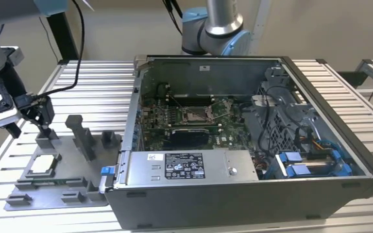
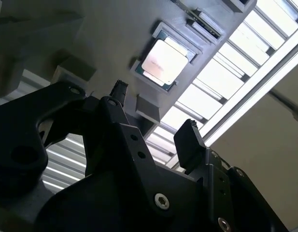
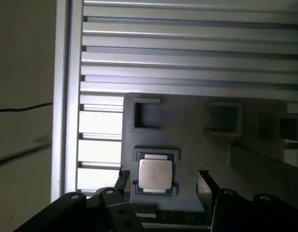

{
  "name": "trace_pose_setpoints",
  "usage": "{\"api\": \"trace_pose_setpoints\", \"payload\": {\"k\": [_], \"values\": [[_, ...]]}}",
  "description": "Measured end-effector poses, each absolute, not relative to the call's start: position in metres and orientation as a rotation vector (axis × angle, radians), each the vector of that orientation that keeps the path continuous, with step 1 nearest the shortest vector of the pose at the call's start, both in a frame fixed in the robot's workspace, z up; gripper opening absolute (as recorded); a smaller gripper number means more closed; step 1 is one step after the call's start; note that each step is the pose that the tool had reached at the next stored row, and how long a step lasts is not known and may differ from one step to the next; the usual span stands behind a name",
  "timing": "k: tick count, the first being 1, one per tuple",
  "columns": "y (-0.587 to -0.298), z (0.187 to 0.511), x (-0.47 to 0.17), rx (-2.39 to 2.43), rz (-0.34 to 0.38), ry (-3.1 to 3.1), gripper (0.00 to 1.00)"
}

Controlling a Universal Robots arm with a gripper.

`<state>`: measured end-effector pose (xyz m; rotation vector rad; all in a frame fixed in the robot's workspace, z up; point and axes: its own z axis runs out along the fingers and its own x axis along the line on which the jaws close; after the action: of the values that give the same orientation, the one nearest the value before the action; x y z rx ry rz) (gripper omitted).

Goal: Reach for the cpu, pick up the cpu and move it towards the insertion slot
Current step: 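Pick up the cpu and move it towards the insertion slot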

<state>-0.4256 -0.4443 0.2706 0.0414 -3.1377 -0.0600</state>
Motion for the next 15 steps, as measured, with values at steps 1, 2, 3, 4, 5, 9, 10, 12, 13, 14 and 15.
{"api": "trace_pose_setpoints", "payload": {"k": [1,2,3,4,5,9,10,12,13,14,15], "values": [[-0.4444,0.2698,-0.4256,0.041,-0.06,-3.138,1.0],[-0.4444,0.2691,-0.4256,0.041,-0.06,-3.137,1.0],[-0.4445,0.2683,-0.4256,0.041,-0.06,-3.137,1.0],[-0.4445,0.2676,-0.4256,0.041,-0.06,-3.137,1.0],[-0.4445,0.2668,-0.4256,0.041,-0.06,-3.137,1.0],[-0.4446,0.2642,-0.4256,0.041,-0.06,-3.137,1.0],[-0.4446,0.264,-0.4256,0.041,-0.06,-3.136,1.0],[-0.4446,0.2637,-0.4255,0.041,-0.06,-3.137,1.0],[-0.4446,0.2636,-0.4255,0.041,-0.06,-3.137,1.0],[-0.4446,0.2635,-0.4256,0.041,-0.06,-3.137,1.0],[-0.4446,0.2634,-0.4255,0.041,-0.06,-3.137,1.0]]}}
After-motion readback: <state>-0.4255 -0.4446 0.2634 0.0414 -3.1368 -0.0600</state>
